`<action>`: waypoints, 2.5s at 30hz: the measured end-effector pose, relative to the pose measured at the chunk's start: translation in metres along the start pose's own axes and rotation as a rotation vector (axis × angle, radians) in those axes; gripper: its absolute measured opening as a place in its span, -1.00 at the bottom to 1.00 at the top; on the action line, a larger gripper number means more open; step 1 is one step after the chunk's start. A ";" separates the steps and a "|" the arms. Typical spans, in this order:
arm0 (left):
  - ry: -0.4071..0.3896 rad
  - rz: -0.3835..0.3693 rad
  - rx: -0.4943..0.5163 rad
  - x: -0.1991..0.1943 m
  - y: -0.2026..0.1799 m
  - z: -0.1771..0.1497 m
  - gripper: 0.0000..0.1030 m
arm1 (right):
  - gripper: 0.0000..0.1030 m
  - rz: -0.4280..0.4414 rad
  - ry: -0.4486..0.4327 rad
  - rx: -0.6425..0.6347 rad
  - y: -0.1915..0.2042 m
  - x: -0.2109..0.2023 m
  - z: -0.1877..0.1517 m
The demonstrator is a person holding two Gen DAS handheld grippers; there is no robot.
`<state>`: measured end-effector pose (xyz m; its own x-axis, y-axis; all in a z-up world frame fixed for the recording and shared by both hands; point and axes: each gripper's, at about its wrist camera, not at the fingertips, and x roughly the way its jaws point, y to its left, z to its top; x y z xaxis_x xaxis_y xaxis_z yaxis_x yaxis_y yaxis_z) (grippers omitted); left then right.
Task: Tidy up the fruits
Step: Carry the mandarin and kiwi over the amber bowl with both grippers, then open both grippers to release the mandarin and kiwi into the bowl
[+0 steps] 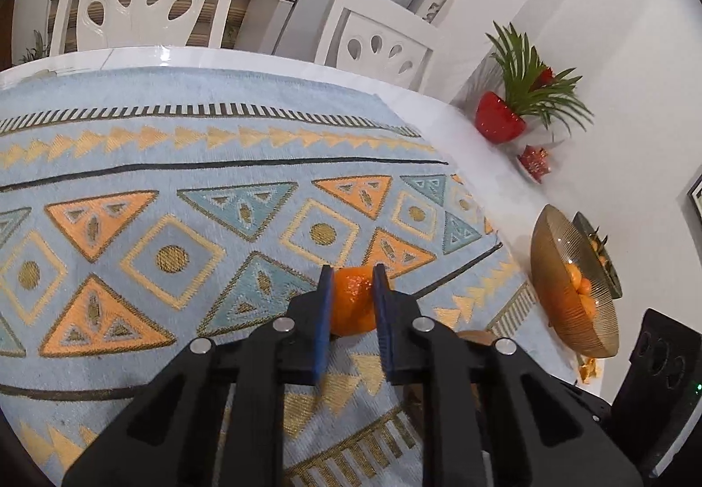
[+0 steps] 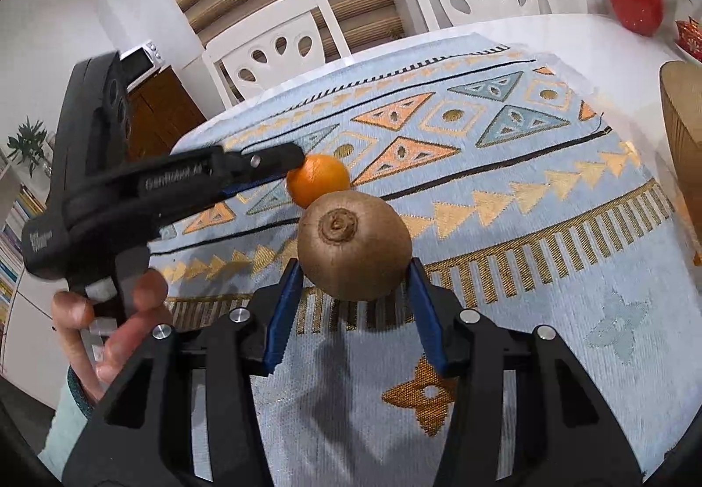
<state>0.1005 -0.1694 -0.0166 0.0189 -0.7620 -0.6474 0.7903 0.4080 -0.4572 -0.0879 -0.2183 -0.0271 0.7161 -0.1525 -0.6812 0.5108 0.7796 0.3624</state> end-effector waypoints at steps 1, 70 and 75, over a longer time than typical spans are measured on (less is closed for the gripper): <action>0.007 0.010 -0.017 0.002 0.002 0.002 -0.19 | -0.01 -0.003 -0.003 -0.003 0.001 0.000 0.000; 0.089 -0.068 0.369 0.143 -0.359 0.009 -0.06 | 0.13 -0.442 -0.129 0.366 -0.311 -0.171 0.077; 0.119 -0.078 0.379 0.145 -0.350 0.008 0.11 | 0.28 -0.464 -0.167 0.363 -0.303 -0.189 0.064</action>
<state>-0.1688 -0.4269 0.0540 -0.1032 -0.7106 -0.6960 0.9569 0.1199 -0.2644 -0.3473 -0.4649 0.0322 0.4304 -0.5426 -0.7214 0.8955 0.3570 0.2657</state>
